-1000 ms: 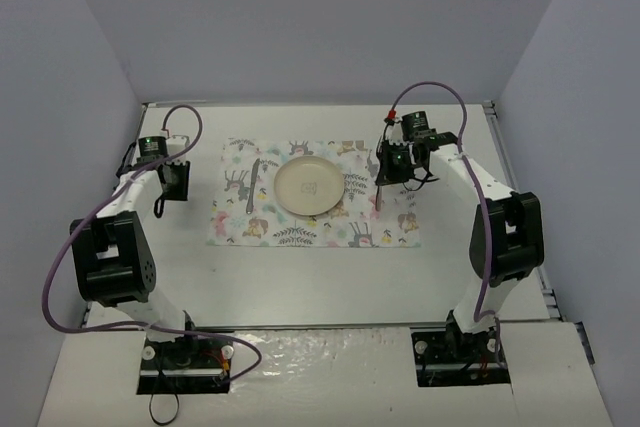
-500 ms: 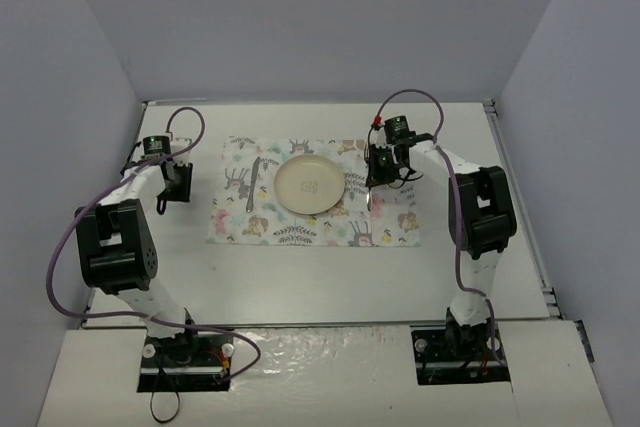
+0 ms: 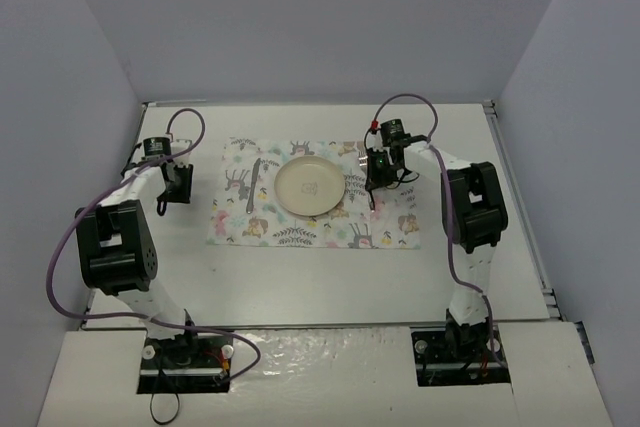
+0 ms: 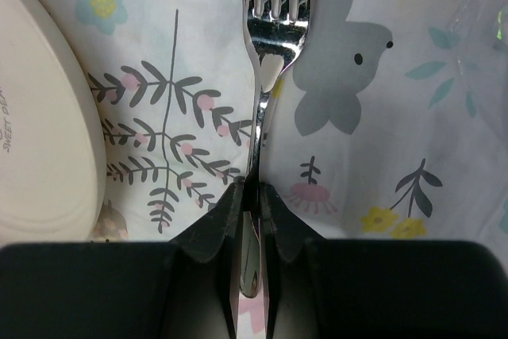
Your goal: Set the dinner table for one person
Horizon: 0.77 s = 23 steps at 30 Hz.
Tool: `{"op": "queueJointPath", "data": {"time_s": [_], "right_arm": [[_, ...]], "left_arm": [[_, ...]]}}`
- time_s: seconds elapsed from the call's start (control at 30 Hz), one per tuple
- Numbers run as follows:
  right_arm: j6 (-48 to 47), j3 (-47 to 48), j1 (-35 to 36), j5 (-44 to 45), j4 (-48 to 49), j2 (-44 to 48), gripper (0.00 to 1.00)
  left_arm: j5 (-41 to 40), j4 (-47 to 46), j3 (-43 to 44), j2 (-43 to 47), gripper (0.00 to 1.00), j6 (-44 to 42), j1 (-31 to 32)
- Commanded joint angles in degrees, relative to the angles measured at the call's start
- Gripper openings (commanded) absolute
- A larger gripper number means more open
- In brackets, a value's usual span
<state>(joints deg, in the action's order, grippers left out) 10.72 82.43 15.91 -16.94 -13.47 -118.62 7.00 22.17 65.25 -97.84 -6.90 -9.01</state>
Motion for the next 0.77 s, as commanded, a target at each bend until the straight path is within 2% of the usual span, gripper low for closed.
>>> {"op": "queueJointPath", "data": {"time_s": [0.0, 0.1, 0.17, 0.33, 0.47, 0.57, 0.6, 0.67, 0.73], "right_arm": [[-3.1, 2.9, 0.8, 1.2, 0.8, 0.4, 0.38], [-5.7, 2.9, 1.5, 2.1, 0.7, 2.4, 0.89], [-7.2, 2.7, 2.2, 3.0, 0.6, 5.0, 1.00], [-8.5, 2.9, 2.9, 4.1, -1.4, 11.5, 1.00], [-13.3, 5.8, 4.8, 7.0, -6.5, 18.4, 1.00], [-16.7, 7.2, 8.6, 16.2, -5.4, 27.0, 1.00], [-16.9, 6.7, 9.2, 22.4, -3.7, 31.3, 1.00], [-16.8, 3.9, 9.9, 32.6, 3.1, 38.5, 1.00], [-20.9, -0.2, 9.6, 36.4, 6.0, 44.4, 1.00]], "left_arm": [[-0.7, -1.6, 1.6, 0.6, 0.32, 0.0, 0.4], [-0.9, -1.6, 1.8, 0.6, 0.32, -0.2, 0.4], [-1.0, -1.3, 2.0, 0.7, 0.33, -0.4, 0.6], [-1.3, -0.7, 2.4, 1.7, 0.33, -1.1, 0.8], [-1.4, -0.6, 2.2, 3.3, 0.34, -1.6, 0.8], [-1.4, -1.0, 2.2, 5.6, 0.34, -2.2, 0.8], [-1.3, -1.1, 2.1, 6.4, 0.34, -2.3, 0.8], [-1.3, -1.5, 2.0, 8.3, 0.34, -2.3, 0.6], [-0.7, -2.6, 1.4, 11.5, 0.34, -2.3, 0.3]]}}
